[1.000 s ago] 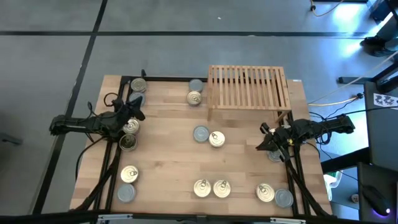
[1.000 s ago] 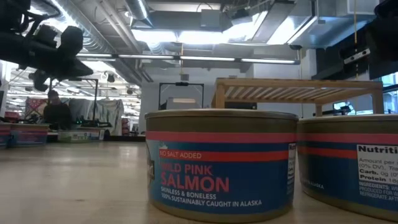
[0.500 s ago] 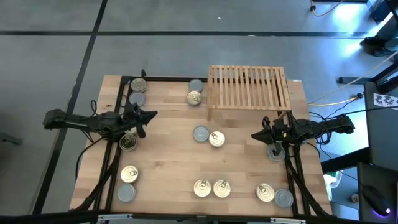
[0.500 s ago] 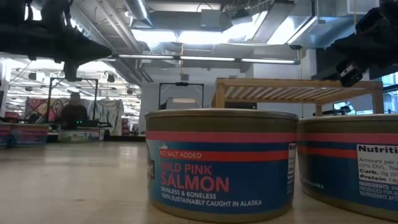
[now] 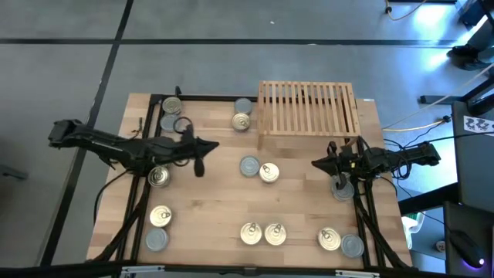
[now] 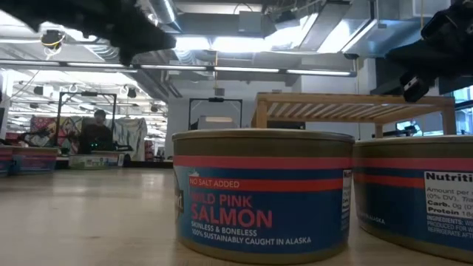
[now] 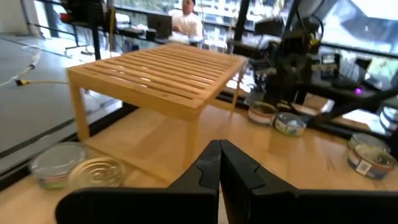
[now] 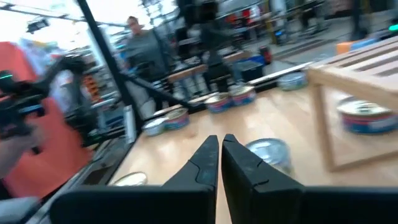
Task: Stack canned seafood by type on shelf
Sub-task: Move the green tuna can to the middle left of the table
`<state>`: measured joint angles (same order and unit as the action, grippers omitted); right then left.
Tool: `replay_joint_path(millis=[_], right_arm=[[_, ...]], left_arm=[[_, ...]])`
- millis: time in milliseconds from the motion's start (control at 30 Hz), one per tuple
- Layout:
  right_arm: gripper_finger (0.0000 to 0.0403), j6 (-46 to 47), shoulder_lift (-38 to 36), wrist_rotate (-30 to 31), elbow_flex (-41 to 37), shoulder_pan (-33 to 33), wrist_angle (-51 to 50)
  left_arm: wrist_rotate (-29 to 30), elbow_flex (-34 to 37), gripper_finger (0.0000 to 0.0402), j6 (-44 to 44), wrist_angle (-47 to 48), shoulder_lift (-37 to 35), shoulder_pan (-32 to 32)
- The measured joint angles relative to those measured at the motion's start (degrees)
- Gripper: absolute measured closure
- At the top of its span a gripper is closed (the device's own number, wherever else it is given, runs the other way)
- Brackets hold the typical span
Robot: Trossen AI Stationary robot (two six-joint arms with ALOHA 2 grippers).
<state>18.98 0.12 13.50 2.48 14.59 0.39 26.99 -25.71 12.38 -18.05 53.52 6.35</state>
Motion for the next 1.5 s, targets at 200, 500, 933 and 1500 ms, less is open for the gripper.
replay_joint_path(millis=[200,500,933,1500], right_arm=[[0.0384,-4.44,0.02,4.1,0.0,0.02,-0.03],[0.0384,-8.72,0.17,3.43,0.0,0.02,-0.17],[0.0384,-7.3,2.97,3.46,0.02,0.02,-0.75],[0.0384,-8.37,13.43,5.54,0.02,0.02,-0.26]], left_arm=[[-4.32,-5.68,0.04,-2.08,-6.96,13.26,0.0],[-9.1,-14.58,0.04,-3.57,-11.27,32.57,-1.54],[-16.44,-19.65,0.04,-7.93,-8.44,47.75,-4.15],[-15.72,-19.9,0.04,-3.33,10.91,46.63,-5.02]])
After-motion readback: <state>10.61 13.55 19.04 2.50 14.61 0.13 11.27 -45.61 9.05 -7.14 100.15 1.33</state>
